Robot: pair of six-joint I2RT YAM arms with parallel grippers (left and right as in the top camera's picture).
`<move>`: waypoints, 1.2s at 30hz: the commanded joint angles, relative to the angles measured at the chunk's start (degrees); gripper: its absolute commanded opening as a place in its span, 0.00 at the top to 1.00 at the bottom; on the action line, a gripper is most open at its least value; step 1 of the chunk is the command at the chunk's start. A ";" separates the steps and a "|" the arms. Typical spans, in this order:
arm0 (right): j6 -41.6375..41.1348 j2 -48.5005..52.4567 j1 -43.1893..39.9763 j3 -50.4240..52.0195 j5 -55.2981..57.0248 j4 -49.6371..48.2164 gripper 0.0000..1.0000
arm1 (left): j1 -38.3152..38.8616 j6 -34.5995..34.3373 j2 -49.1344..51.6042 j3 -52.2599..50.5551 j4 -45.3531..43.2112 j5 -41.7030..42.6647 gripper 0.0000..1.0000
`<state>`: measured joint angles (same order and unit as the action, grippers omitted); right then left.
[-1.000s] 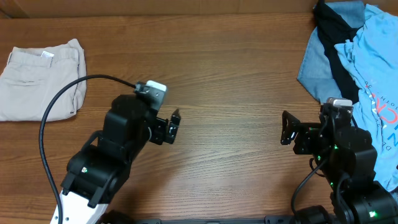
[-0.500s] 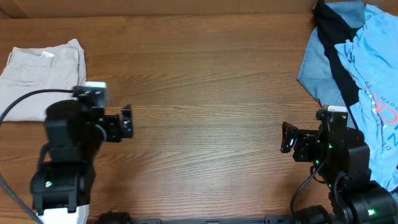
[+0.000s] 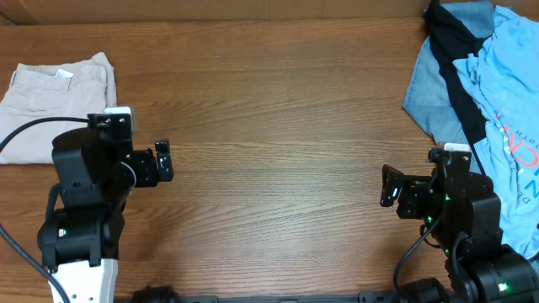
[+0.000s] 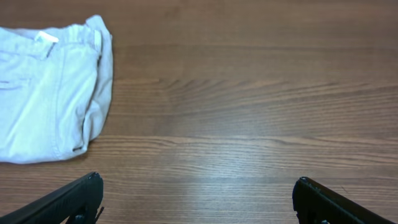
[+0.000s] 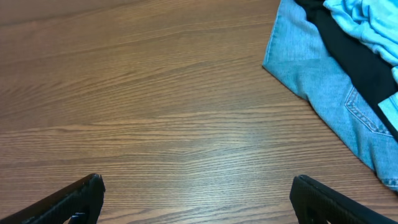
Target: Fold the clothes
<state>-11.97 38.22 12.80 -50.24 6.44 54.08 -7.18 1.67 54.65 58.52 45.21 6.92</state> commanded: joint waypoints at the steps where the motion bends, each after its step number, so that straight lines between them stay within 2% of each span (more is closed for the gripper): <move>1: -0.26 -0.11 0.09 0.15 0.59 -0.13 0.00 | -0.35 -0.39 1.60 -0.04 0.00 1.05 0.00; 10: -0.22 -5.60 -0.31 0.31 0.66 0.72 0.00 | -0.35 -0.39 7.37 -0.04 0.00 1.05 0.00; 16: 0.74 -16.39 -0.31 5.09 1.51 -0.92 0.00 | -0.35 -0.39 11.61 -0.04 0.00 1.03 0.00; 25: 3.48 -38.10 -0.31 29.77 -1.42 -20.44 0.00 | -0.35 -0.39 18.14 -0.04 -0.02 1.03 0.00; 28: 4.04 -37.97 -0.35 34.91 -2.32 -28.09 0.00 | -0.35 -0.39 20.26 -0.04 -0.02 1.05 0.00; 36: 19.34 -38.05 -0.76 45.18 -4.00 -48.81 0.00 | -0.35 -0.39 25.22 -0.04 -0.02 1.03 0.00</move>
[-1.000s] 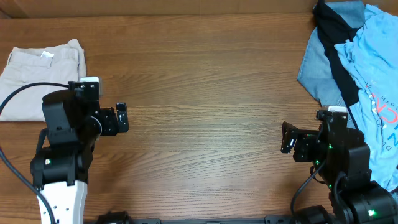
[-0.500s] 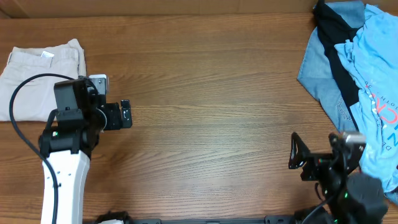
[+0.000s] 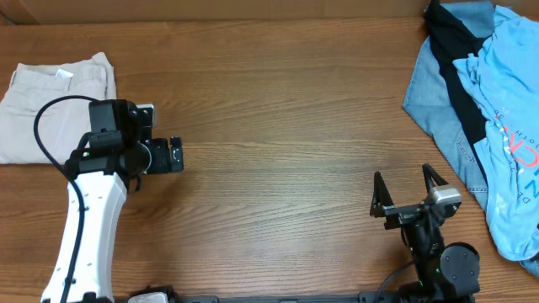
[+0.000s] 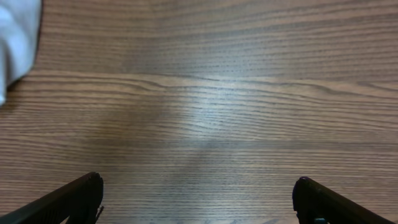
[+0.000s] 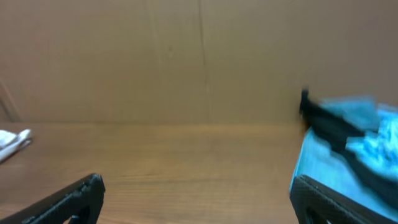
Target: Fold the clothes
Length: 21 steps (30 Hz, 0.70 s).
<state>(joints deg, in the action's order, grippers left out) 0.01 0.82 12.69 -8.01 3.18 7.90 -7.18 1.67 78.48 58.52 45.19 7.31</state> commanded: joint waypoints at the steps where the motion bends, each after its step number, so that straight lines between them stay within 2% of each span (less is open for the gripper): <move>1: 8.70 -0.66 -1.05 4.52 -0.74 -5.09 0.00 | -0.35 -0.39 1.86 -0.04 -0.02 0.66 0.00; 3: 9.44 -0.66 -1.88 7.26 -0.79 -8.37 0.00 | -0.35 -0.39 2.62 -0.04 -0.02 0.63 0.00; 6: 9.40 -0.66 -2.32 7.58 -1.86 -2.80 0.00 | -0.35 -0.39 3.43 -0.04 -0.02 0.66 0.00; 21: 8.81 -0.66 -2.25 7.56 -3.30 -3.10 0.00 | -0.35 -0.39 3.80 -0.04 -0.02 0.63 0.00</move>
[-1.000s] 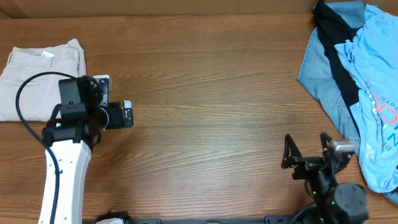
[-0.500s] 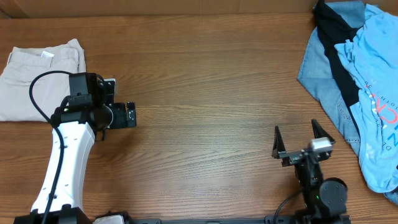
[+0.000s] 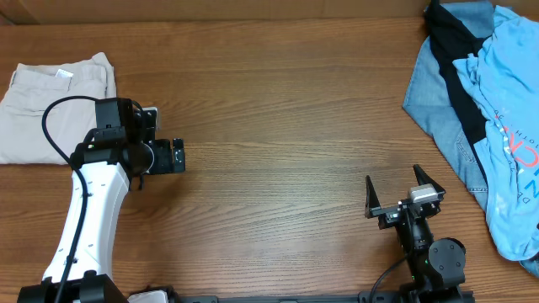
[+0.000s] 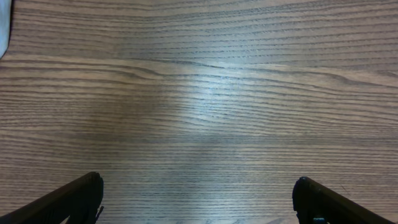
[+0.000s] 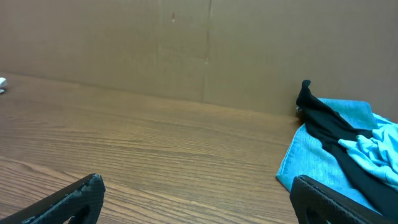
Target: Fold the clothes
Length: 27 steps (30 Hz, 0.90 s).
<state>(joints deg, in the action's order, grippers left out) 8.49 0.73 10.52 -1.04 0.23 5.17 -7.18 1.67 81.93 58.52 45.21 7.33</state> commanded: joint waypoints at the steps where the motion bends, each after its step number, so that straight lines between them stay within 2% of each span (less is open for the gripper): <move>1: 0.33 -0.57 -0.11 0.59 -0.35 -0.37 0.00 | -0.35 -0.39 0.35 -0.04 -0.04 0.61 0.00; 20: 0.33 -0.57 -0.11 0.59 -0.35 -0.37 0.00 | -0.35 -0.39 -0.02 -0.07 -0.04 0.61 0.00; 27: 0.33 -0.57 -0.11 0.59 -0.35 -0.37 0.00 | -0.28 -0.39 -8.02 -2.08 1.14 0.63 0.00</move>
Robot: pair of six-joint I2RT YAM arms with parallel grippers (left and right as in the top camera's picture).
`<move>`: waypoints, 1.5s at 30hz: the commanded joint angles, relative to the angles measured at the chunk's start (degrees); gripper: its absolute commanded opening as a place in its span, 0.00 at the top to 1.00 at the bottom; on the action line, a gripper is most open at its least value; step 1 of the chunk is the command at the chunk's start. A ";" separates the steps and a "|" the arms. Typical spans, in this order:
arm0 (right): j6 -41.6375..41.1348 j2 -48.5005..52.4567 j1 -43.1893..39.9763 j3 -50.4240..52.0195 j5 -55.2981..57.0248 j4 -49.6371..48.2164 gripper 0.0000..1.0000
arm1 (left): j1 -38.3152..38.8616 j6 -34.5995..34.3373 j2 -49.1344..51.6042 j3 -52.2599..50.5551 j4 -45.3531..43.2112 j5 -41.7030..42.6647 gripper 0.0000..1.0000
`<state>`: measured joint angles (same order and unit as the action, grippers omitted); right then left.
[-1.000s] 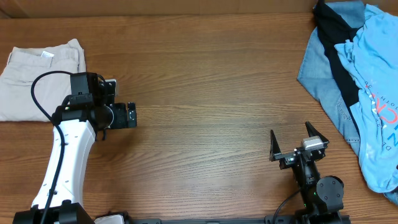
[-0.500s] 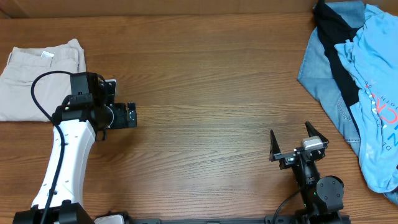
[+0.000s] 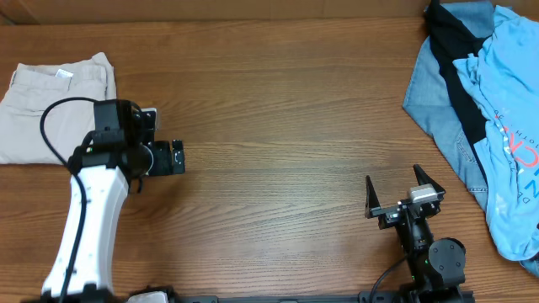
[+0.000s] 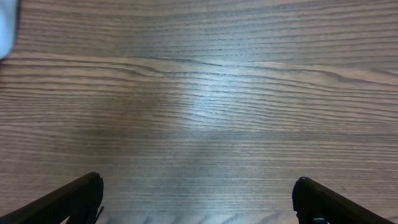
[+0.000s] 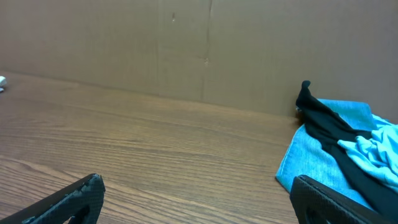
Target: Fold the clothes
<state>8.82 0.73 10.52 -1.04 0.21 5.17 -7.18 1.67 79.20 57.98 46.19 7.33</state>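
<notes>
A folded beige pair of trousers (image 3: 50,105) lies at the far left. A heap of unfolded clothes (image 3: 488,101) fills the right side: blue denim (image 5: 323,155), a black garment (image 5: 326,127) and a light blue T-shirt (image 3: 514,143). My left gripper (image 3: 178,156) stands open over bare wood right of the trousers, nothing between its fingers (image 4: 74,199). My right gripper (image 3: 404,189) is open and empty, low near the front edge, left of the heap, its fingers (image 5: 323,199) wide apart.
The wooden table (image 3: 286,126) stretches between the trousers and the heap. A brown cardboard wall (image 5: 186,43) runs along the table's far side.
The left arm has shifted very slightly; its wrist view slid a little. The right arm and all the clothes are as they were.
At first both arms stood upright with open grippers looking down at the table. Then the left reached out right of the beige trousers and the right lay down low, facing the back wall. Both have stayed so, open and empty.
</notes>
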 commanded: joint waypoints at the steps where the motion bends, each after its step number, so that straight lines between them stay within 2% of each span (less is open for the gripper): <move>1: 0.00 -0.57 -0.09 0.59 -0.33 -0.37 0.00 | -0.28 -0.39 -7.21 -2.32 0.07 0.61 0.00; 5: 0.00 -0.57 -0.09 0.59 -0.33 -0.37 0.00 | -0.22 -0.39 -16.50 -7.67 -2.64 0.37 0.00; 13: 0.00 -0.57 -0.09 0.59 -0.33 -0.37 0.00 | 0.70 -0.39 -36.13 -24.48 -13.88 0.48 0.00; 18: 0.00 -0.57 -0.09 0.59 -0.33 -0.37 0.00 | 1.92 -0.37 -45.31 -32.39 -16.63 0.39 0.00; 24: 0.00 -0.57 -0.11 0.59 -0.33 -0.37 0.00 | 6.45 2.67 -53.22 -37.13 -20.28 -1.01 0.00; 31: 0.00 -0.57 -0.09 0.59 -0.33 -0.37 0.00 | 10.99 2.64 -62.29 -40.41 -22.16 -7.32 0.00; 38: 0.00 -0.57 -0.09 0.59 -0.33 -0.37 0.00 | 11.02 5.27 -68.39 -42.01 -23.50 -7.54 0.00; 45: 0.00 -0.57 -0.11 0.59 -0.33 -0.37 0.00 | 11.02 8.87 -74.01 -45.57 -30.03 -4.46 0.00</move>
<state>8.82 0.73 10.52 -1.04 0.21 5.19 3.46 6.98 7.31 14.50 17.87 1.06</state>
